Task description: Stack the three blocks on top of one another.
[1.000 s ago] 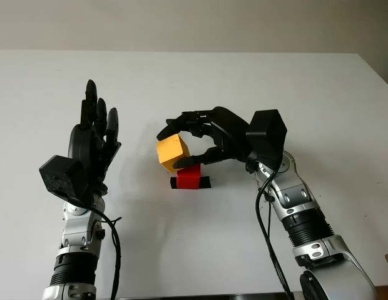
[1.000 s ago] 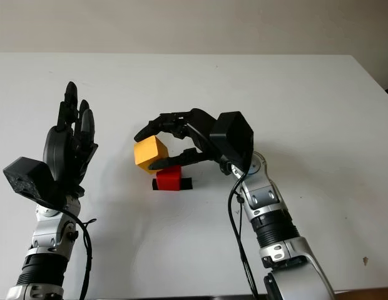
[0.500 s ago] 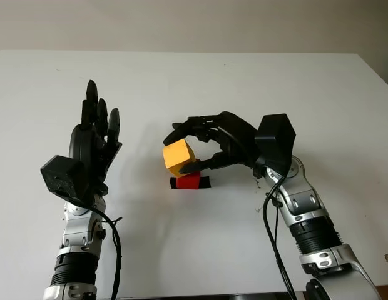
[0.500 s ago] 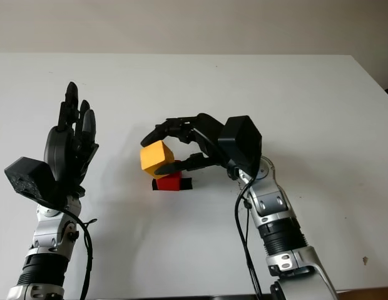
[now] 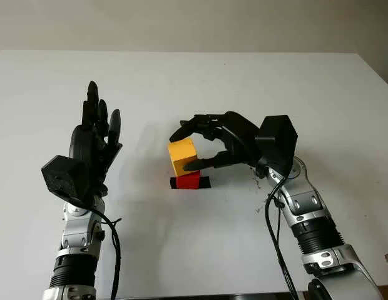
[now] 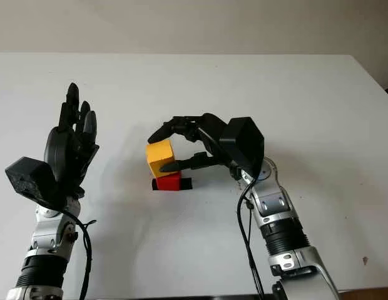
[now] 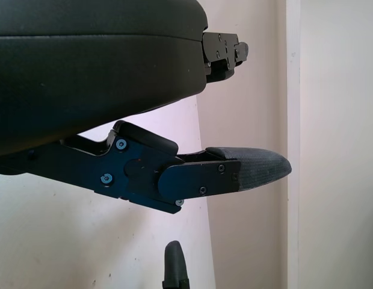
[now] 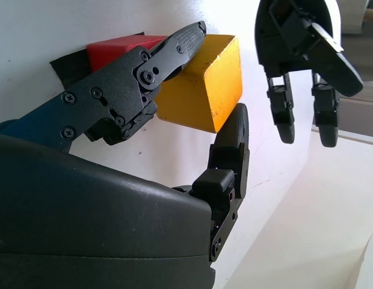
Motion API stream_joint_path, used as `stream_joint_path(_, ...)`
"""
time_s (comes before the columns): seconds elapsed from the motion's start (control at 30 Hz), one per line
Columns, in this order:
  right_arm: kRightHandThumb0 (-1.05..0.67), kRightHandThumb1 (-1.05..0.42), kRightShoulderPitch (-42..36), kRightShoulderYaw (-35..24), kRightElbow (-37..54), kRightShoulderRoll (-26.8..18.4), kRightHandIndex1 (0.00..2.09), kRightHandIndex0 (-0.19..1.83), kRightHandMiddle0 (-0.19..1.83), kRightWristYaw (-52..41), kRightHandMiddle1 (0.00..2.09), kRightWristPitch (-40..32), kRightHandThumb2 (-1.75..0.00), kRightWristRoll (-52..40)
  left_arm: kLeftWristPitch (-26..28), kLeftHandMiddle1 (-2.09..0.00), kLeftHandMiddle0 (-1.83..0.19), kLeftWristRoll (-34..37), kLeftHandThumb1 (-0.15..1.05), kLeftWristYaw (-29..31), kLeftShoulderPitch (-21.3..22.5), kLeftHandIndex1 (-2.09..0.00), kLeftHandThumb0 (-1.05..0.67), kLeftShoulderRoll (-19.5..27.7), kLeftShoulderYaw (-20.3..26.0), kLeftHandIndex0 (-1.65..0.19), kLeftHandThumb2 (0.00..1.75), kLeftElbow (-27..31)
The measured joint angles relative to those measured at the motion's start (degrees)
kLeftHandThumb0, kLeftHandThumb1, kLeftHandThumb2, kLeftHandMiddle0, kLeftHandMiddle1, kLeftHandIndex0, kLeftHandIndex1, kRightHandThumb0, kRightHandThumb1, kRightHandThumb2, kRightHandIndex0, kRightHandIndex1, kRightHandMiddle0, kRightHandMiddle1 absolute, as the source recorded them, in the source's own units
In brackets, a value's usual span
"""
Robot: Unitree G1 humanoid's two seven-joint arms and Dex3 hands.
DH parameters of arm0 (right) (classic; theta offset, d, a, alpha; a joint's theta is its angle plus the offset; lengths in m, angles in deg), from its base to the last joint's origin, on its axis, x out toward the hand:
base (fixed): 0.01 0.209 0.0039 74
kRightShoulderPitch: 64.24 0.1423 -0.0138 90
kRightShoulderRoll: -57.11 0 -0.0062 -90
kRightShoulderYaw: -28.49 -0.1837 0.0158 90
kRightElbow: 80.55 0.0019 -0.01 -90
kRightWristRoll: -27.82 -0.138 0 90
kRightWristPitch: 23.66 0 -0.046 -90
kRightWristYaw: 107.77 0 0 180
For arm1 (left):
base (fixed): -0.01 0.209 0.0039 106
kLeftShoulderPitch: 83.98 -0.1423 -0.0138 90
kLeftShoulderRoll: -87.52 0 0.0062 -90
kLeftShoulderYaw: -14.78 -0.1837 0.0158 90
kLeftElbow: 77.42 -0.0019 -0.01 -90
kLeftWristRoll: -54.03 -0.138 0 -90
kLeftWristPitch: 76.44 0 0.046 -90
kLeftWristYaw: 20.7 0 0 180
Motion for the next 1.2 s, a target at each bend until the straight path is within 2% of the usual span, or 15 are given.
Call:
stream_joint_path(0.67,-0.38,-0.77,-1.79,0.49,1.81,-0.73,0.10,0.24,0.79,-1.74,0.89,0.89,-0.05,0.67,-0.13,-0.06,0.05,0.37,1.05,0.43,-0.16,-0.05,-0.71,0.12,0.20,0.07,0.49,0.00)
stream_joint_path(1.2,-0.40,-0.79,-2.40,0.49,2.37,-0.84,0.10,0.24,0.81,-0.05,0.89,1.87,-0.06,1.52,-0.14,-0.05,0.05,0.05,1.05,0.19,-0.16,-0.06,-0.75,0.16,0.18,0.07,0.46,0.00)
